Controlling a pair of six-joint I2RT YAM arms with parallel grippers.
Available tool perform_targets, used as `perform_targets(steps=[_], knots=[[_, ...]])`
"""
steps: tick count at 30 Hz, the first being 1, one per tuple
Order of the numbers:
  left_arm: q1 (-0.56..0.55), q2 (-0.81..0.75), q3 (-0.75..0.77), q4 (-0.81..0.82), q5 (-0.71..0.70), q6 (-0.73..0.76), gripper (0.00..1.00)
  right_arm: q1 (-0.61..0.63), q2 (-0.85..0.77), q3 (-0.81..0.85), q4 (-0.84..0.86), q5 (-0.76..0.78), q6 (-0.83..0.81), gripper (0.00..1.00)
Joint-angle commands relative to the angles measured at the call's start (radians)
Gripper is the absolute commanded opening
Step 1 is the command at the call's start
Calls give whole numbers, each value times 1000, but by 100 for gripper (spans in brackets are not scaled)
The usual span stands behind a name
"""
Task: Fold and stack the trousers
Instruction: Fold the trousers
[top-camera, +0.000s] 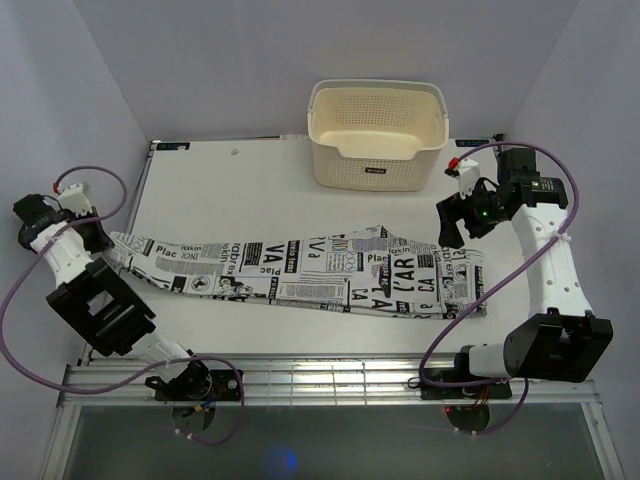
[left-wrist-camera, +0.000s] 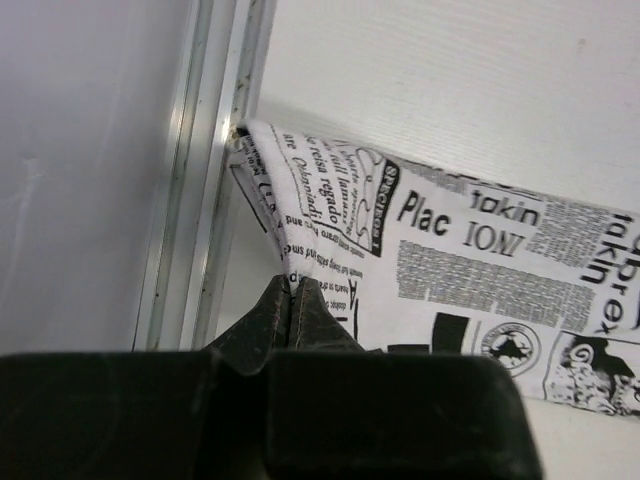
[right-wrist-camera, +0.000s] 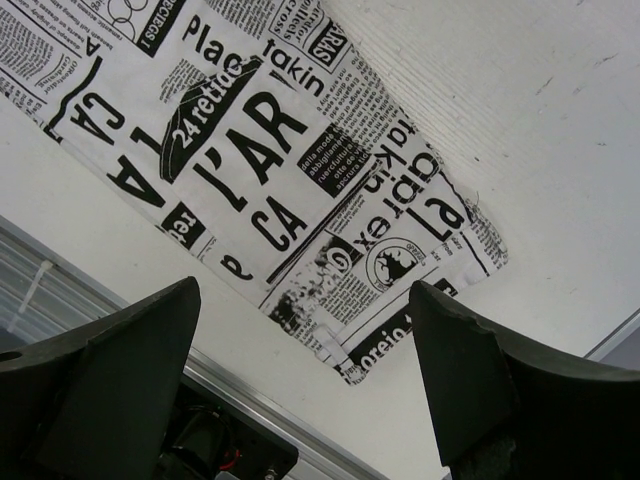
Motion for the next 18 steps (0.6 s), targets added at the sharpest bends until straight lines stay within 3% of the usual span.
perform_targets(steps=[1,5,9,12,18], knots=[[-50,-143,31,-71,82,91,0,-2,-14,-7,13,-26,-11,90],[-169,-278,-10,-133,102,48,0,-2,-20,-15,13,-31,-13,90],[-425,-380,-68,-127,55,-48,0,-2,-40,-45,16,-22,-21,90],[-584,-398,-84,-122,52,-137,0,-2,-57,-68,20,-7,-30,90],[-778,-365,-110,-66,56,-283,0,-3,-78,-105,34,6,-34,90]])
